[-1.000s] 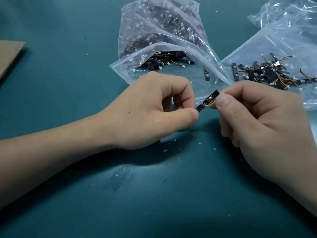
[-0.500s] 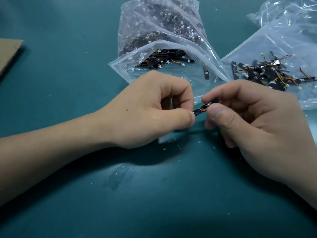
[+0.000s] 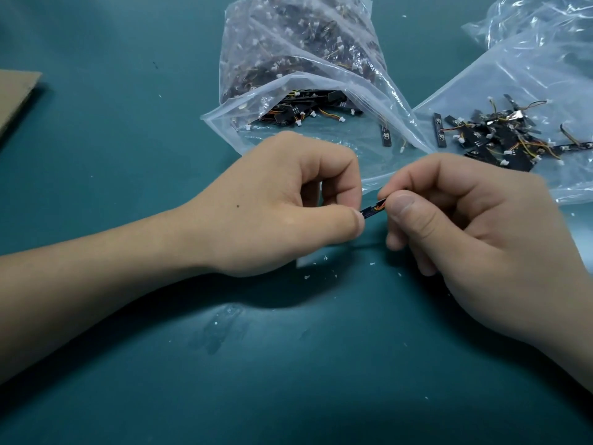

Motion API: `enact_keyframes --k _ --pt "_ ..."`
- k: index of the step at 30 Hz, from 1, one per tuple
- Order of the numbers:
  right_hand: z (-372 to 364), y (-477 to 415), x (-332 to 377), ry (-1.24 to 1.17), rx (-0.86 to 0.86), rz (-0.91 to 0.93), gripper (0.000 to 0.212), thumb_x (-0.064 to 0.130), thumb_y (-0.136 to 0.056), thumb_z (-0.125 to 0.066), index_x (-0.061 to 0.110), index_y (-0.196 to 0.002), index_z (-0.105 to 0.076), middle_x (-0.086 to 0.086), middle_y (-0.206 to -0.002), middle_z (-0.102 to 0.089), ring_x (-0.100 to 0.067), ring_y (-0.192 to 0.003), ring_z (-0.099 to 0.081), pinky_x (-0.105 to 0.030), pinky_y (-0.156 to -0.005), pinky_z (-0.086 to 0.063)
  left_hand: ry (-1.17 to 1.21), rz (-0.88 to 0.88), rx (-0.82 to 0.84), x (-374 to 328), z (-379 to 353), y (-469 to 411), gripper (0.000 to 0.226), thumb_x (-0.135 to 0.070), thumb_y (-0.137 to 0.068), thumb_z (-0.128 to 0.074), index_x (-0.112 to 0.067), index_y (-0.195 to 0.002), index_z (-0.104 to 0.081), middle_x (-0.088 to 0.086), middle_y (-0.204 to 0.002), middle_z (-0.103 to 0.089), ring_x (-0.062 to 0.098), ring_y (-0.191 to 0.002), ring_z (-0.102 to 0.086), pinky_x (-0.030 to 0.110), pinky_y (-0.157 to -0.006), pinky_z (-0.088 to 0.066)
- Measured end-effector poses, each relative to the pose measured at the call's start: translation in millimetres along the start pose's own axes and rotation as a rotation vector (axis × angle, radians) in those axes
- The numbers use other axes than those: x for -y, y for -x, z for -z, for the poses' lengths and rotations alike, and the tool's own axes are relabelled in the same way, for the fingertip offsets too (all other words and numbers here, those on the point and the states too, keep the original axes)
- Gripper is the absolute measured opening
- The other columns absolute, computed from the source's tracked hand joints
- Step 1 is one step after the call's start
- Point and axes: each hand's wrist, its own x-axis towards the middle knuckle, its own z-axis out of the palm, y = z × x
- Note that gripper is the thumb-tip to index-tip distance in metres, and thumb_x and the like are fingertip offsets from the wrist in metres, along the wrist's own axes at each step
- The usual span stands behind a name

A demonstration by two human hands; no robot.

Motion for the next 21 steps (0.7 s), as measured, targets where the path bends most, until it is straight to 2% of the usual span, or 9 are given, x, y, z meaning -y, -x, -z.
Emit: enact_keyframes --k 5,10,15,19,21 --pt "1.0 -0.4 0.0 -0.03 0.013 0.001 0.013 0.038 -0.097 -0.058 0.029 -0.094 -0.068 0.009 -0.07 -0.071 -0.009 -0.048 -0.055 -0.011 -0.05 -0.04 0.023 -0.001 -0.004 -0.2 1.0 0.1 0.016 -0.019 -0.08 -0.071 -0.019 -0.069 -0.061 -0.01 -0.056 -0.052 0.007 -0.05 -0.043 0.022 -0.051 -0.036" --pt "0.8 0.7 -2.4 0.024 0.011 0.002 0.008 0.032 -0.099 -0.062 0.031 -0.093 -0.067 0.01 -0.068 -0.069 -0.014 -0.049 -0.057 -0.013 -0.05 -0.04 0.015 0.002 0.0 0.0 1.3 -0.1 0.015 -0.019 -0.08 -0.071 -0.015 -0.069 -0.062 -0.003 -0.055 -0.054 0.009 -0.05 -0.043 0.021 -0.051 -0.036" --pt "1.9 0.6 0.3 -0.077 0.034 -0.013 0.01 0.035 -0.095 -0.063 0.029 -0.098 -0.07 0.007 -0.069 -0.071 -0.01 -0.048 -0.056 -0.016 -0.049 -0.044 0.046 0.007 0.005 0.1 2.0 -0.3 0.016 -0.017 -0.081 -0.07 -0.014 -0.068 -0.06 -0.012 -0.053 -0.049 0.005 -0.049 -0.041 0.017 -0.051 -0.034" --pt "2.8 0.8 0.8 -0.078 0.039 -0.006 0.008 0.023 -0.095 -0.066 0.028 -0.1 -0.071 0.007 -0.069 -0.071 -0.008 -0.05 -0.058 -0.012 -0.053 -0.043 0.058 0.009 0.008 0.1 2.5 -0.4 0.015 -0.016 -0.08 -0.068 -0.011 -0.069 -0.059 -0.014 -0.052 -0.047 0.004 -0.049 -0.039 0.014 -0.051 -0.032" --pt "2.4 0.8 0.6 -0.05 0.026 -0.004 0.009 0.024 -0.097 -0.063 0.029 -0.099 -0.071 0.008 -0.068 -0.071 -0.01 -0.049 -0.058 -0.014 -0.051 -0.043 0.056 0.013 0.011 -0.2 2.5 -0.5 0.015 -0.017 -0.08 -0.067 -0.012 -0.068 -0.059 -0.013 -0.052 -0.047 0.004 -0.049 -0.039 0.015 -0.051 -0.032"
